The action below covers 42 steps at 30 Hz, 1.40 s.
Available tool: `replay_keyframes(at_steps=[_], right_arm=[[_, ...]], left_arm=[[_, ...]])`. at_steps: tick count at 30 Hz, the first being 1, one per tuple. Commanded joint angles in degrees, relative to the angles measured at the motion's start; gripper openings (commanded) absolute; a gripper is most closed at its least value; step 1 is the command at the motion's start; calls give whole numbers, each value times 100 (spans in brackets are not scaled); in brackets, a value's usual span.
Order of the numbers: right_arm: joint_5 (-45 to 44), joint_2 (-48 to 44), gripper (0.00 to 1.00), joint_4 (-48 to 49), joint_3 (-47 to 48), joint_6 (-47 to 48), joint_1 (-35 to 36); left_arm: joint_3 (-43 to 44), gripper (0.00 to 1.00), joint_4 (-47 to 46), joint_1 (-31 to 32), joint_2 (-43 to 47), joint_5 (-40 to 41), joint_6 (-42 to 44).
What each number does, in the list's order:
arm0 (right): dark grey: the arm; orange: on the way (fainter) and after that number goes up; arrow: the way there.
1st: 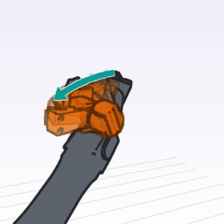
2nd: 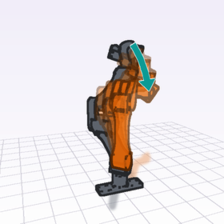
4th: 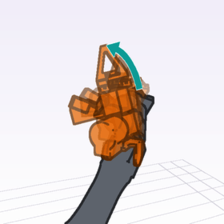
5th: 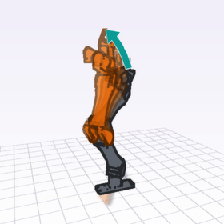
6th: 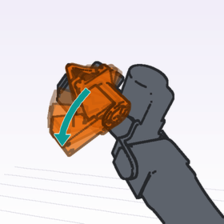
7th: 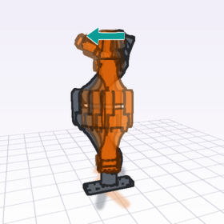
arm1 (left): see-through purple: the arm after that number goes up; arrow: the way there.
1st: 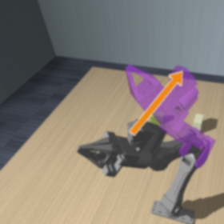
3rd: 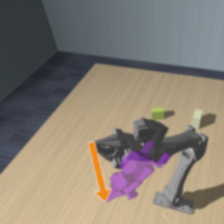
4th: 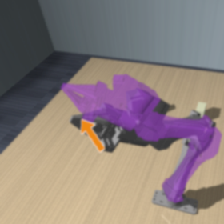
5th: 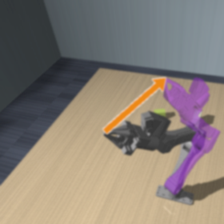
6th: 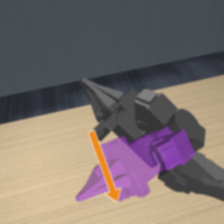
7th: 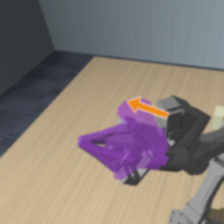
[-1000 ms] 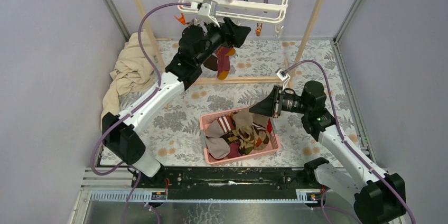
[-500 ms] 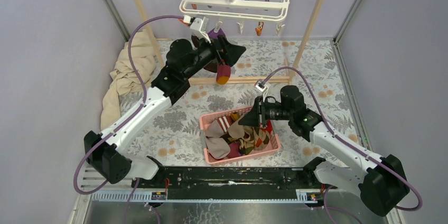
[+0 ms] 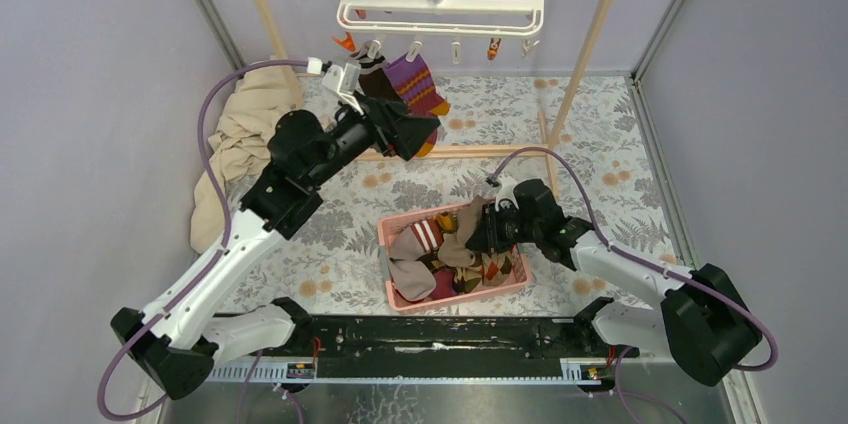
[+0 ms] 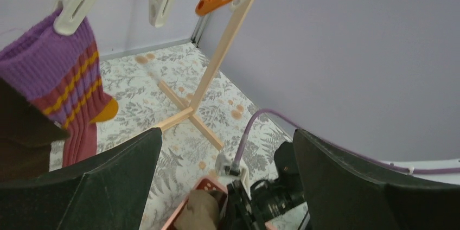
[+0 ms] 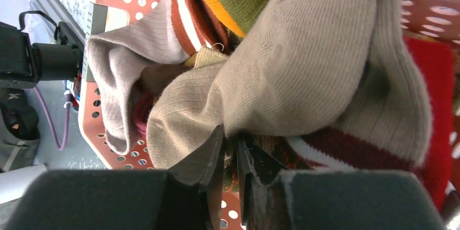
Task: Remove the socks clipped to the hanger
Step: Place the sock in the bin.
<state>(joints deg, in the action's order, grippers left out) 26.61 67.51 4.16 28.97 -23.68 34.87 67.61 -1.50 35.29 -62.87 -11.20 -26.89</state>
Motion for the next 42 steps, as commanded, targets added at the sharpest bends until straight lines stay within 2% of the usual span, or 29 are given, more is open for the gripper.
replay_keyframes(at_steps=[1, 3, 6, 8, 12, 17, 24, 30, 42], right_arm=[[-513, -506, 26, -537, 356, 263, 60], [-595, -760, 35, -901, 592, 334, 63], [-644, -1015, 42, -1267, 882, 378, 56], [-607, -1082, 53, -1434, 1041, 415, 63], [-472, -1057, 61, -1702, 1318, 525, 74], [-680, -707, 63, -1626, 1194, 629, 89], [-757, -108, 63, -835, 616, 406, 201], [-903, 40, 63, -832, 464, 416, 260], [-711, -1438, 69, -1743, 1066, 125, 269]], left_arm=[[-402, 99, 425, 43, 572, 10, -7], [-644, 99, 555, 39, 854, 168, 13], [-941, 99, 717, 39, 1222, 267, -18], [-1107, 99, 805, 37, 1429, 295, -51], [-1315, 99, 1023, 39, 1806, 447, -70], [-1404, 99, 1215, 41, 2091, 579, -126], [-1536, 99, 1379, 40, 2291, 599, -217], [-1600, 99, 1633, 44, 2341, 879, -298], [-1708, 99, 2396, 42, 2541, 1097, -668]])
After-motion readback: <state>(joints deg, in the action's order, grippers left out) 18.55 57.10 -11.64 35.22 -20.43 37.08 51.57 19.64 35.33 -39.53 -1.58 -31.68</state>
